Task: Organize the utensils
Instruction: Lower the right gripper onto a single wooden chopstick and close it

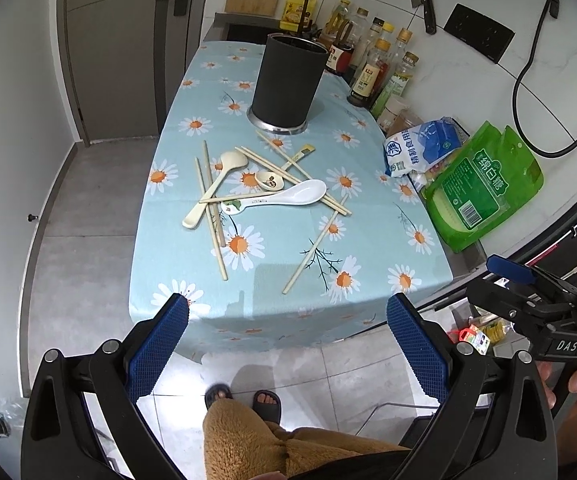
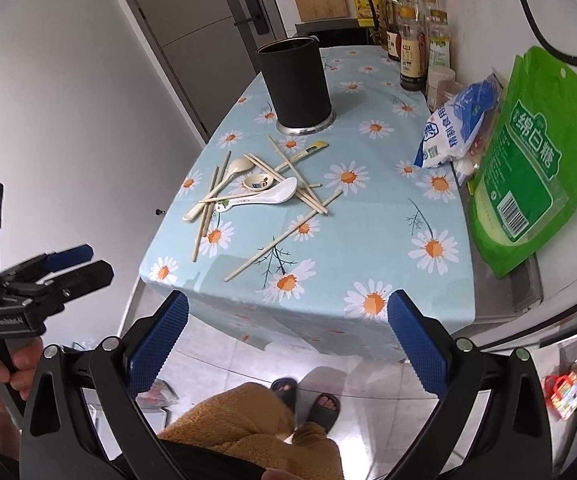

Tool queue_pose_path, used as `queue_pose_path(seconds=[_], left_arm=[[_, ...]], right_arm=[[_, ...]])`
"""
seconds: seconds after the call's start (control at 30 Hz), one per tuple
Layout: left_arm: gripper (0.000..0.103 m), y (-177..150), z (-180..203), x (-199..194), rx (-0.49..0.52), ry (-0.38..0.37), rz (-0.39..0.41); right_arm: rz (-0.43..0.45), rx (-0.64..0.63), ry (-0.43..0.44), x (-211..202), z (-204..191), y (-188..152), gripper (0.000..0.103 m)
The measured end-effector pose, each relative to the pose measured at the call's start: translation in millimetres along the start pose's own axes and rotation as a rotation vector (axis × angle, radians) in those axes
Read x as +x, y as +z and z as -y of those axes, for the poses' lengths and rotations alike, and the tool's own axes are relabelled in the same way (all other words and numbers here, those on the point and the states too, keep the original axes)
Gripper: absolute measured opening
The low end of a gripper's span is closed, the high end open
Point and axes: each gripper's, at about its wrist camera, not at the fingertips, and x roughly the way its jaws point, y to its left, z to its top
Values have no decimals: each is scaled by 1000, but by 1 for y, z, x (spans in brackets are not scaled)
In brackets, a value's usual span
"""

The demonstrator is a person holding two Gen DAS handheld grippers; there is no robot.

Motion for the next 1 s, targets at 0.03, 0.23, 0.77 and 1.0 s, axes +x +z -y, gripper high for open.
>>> queue_pose_path(seconds=[0.03,0.23,0.77,1.0], left_arm=[[96,1,0,1,1,1,-3],[96,16,-6,11,5,-7,-24],[96,89,-69,70,69,-98,-110],[96,114,-95,98,104,-152,-130]], right_arm=[[-14,7,6,1,1,1,99],[-76,108,51,18,8,10,99],[-283,423,-76,116,22,58,80],[-401,567,-101,161,35,65,63]])
